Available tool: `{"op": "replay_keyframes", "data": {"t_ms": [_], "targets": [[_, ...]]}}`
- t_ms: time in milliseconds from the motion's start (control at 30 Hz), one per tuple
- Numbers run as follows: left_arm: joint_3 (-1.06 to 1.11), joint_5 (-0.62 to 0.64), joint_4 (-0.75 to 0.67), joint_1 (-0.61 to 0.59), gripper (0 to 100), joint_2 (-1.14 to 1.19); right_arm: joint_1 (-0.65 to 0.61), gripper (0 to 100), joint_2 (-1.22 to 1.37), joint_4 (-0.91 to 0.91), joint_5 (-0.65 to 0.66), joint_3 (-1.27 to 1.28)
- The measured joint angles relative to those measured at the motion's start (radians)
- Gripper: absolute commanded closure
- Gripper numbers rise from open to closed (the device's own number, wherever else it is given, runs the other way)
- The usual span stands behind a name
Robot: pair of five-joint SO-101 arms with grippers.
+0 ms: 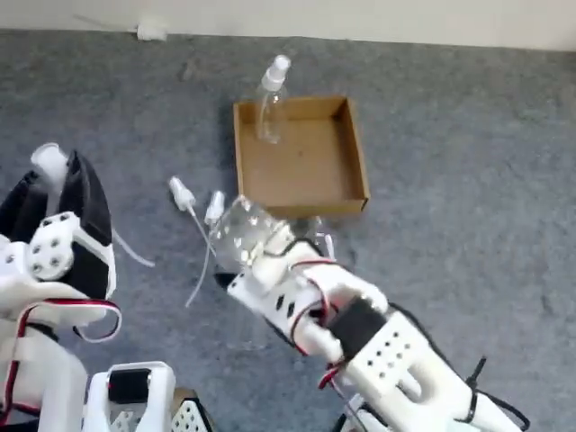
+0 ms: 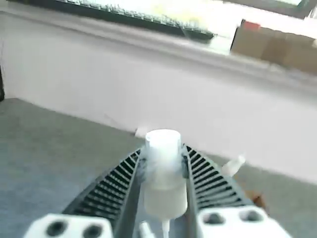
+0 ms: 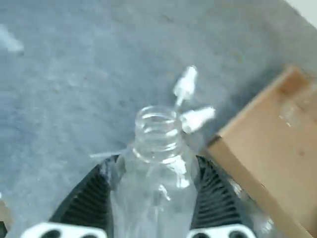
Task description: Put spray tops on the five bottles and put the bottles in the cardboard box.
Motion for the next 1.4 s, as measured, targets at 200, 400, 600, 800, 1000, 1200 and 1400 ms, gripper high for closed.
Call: {"op": "replay_keyframes", "data": {"t_ms": [200, 400, 600, 800, 1000, 1200, 1400], "targets": [[0.04, 0.124, -0.066, 0.035, 100, -0.008, -0.08, 99.5, -0.161, -0.072, 0.0, 0.143], [0.12, 0.141, -0.13, 0.14, 100, -0.006, -0.084, 99.5, -0.252, -0.075, 0.0, 0.187], [0.167, 0.141, -0.133, 0.181, 100, -0.006, -0.084, 99.5, -0.255, -0.075, 0.0, 0.187], [0.172, 0.141, -0.137, 0.181, 100, -0.006, -0.084, 99.5, -0.255, -0.075, 0.0, 0.187], [0.072, 0.133, -0.138, 0.181, 100, -0.018, -0.084, 99.5, -0.255, -0.075, 0.0, 0.187], [0.098, 0.129, -0.137, 0.233, 100, -0.018, -0.084, 99.5, -0.255, -0.075, 0.0, 0.187], [0.275, 0.126, -0.137, 0.284, 100, -0.017, -0.084, 99.5, -0.255, -0.075, 0.0, 0.187]]}}
